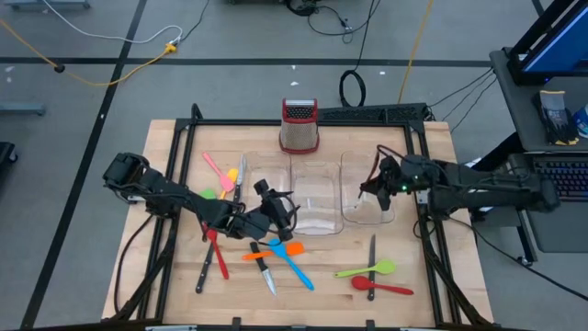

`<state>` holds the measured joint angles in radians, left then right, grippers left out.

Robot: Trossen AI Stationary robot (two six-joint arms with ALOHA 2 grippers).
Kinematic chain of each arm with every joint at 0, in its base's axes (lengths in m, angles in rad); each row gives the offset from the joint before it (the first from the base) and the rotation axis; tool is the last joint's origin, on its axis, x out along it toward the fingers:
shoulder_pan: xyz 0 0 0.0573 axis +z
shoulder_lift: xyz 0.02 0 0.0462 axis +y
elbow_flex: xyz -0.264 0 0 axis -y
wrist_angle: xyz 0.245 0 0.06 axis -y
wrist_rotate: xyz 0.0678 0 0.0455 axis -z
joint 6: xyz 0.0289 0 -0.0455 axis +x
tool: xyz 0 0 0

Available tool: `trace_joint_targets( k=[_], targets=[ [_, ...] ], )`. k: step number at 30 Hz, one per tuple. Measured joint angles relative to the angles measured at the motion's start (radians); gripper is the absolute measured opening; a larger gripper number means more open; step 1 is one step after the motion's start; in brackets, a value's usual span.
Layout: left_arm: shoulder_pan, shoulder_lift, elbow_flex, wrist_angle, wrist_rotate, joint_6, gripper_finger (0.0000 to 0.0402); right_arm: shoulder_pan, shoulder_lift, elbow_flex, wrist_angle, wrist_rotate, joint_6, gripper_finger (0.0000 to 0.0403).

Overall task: Pick & Place Kitchen Items
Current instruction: Put the wooden serving spoon into the right transparent bin

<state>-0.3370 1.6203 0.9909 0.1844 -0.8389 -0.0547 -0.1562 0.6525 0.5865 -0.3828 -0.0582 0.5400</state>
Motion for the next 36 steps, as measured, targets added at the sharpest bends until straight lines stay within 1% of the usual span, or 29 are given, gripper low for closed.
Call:
trace_joint_targets(
  k=[3, 5, 8, 15, 19, 23, 27, 31, 36],
  targets=[
    [0.000, 0.000, 0.000, 0.000, 0.035, 0.000, 0.0216, -0.023, 0.001, -0.037, 0.011, -0.055, 0.034, 0.0034],
    [0.000, 0.000, 0.000, 0.000, 0.037, 0.001, 0.0216, -0.028, 0.000, -0.072, 0.021, -0.079, 0.062, 0.0034],
    [0.000, 0.000, 0.000, 0.000, 0.037, 0.002, 0.0216, -0.029, 0.000, -0.132, 0.031, -0.080, 0.104, 0.0034],
    [0.000, 0.000, 0.000, 0.000, 0.037, 0.007, 0.0216, -0.061, 0.000, -0.234, 0.130, -0.162, 0.156, 0.0034],
    [0.000, 0.000, 0.000, 0.000, 0.037, 0.007, 0.0216, -0.103, 0.000, -0.242, 0.142, -0.210, 0.157, 0.0034],
    [0.000, 0.000, 0.000, 0.000, 0.037, 0.006, 0.0216, -0.137, 0.000, -0.242, 0.141, -0.279, 0.187, 0.0034],
    [0.001, 0.000, 0.000, 0.000, 0.037, 0.006, 0.0216, -0.162, 0.000, -0.242, 0.156, -0.328, 0.236, 0.0038],
    [0.001, 0.000, 0.000, 0.000, 0.037, 0.005, 0.0216, -0.188, 0.000, -0.242, 0.159, -0.410, 0.313, 0.0038],
    [0.001, 0.000, 0.000, 0.000, 0.037, 0.004, 0.0216, -0.210, 0.000, -0.242, 0.158, -0.445, 0.394, 0.0036]
  ],
)
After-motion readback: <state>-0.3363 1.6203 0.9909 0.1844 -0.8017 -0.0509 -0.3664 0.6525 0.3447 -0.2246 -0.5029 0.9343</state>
